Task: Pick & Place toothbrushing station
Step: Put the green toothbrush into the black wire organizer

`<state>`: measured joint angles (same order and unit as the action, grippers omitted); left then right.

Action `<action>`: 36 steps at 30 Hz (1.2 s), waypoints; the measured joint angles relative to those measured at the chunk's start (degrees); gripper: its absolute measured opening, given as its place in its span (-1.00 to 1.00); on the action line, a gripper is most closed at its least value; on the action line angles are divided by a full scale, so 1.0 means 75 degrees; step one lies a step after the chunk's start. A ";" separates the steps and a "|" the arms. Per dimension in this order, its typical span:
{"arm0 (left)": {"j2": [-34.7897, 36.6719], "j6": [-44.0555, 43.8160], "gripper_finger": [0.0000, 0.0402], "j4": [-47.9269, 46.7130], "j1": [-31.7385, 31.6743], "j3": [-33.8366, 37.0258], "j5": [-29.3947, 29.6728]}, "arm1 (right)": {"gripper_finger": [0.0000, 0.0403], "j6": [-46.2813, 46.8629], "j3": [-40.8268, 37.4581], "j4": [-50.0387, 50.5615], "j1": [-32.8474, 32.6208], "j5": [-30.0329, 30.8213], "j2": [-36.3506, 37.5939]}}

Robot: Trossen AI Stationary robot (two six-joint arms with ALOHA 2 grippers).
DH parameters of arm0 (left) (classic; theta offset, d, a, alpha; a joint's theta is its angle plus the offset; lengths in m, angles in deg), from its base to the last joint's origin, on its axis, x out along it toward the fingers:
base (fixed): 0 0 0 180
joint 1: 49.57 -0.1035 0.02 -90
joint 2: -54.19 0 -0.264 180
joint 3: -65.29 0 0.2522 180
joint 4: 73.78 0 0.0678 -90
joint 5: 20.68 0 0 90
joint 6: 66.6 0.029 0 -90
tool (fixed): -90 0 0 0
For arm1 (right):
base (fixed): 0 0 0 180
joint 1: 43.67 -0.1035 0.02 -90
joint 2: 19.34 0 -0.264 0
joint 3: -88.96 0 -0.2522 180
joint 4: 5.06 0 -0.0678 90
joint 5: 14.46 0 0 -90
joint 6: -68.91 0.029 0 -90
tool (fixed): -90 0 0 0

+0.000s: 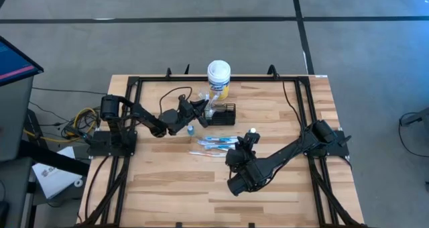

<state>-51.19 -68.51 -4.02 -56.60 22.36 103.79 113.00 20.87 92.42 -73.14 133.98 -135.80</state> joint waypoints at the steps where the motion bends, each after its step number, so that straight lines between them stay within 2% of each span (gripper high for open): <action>1: 0.0000 0.0000 -0.84 0.0000 0.0000 0.0000 -0.0016 | -0.37 -0.0001 0.0000 0.0000 0.0000 0.0000 0.0000; 11: 0.0255 0.0021 -0.58 0.0016 0.0071 -0.0009 -0.0013 | -0.37 -0.0006 0.0000 -0.0012 0.0003 0.0009 0.0000; 16: 0.0794 0.0445 -0.58 -0.0384 0.0168 -0.0006 0.0003 | -0.37 -0.0003 0.0000 -0.0023 0.0012 0.0009 0.0000; 21: 0.1419 0.0414 -0.58 -0.1533 0.0172 -0.0006 0.0002 | -0.37 -0.0003 0.0000 -0.0029 0.0012 0.0009 0.0000; 30: 0.2394 0.0399 -0.58 -0.2432 0.0172 0.0000 -0.0065 | -0.37 0.0000 0.0000 -0.0050 0.0047 0.0006 0.0000; 36: 0.2370 0.0051 -0.58 -0.3128 0.0172 0.0000 -0.0077 | -0.37 -0.0001 0.0000 -0.0061 0.0099 0.0000 0.0000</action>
<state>-33.41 -68.13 -27.48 -55.31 22.36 103.21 113.00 20.87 91.96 -72.40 133.98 -135.80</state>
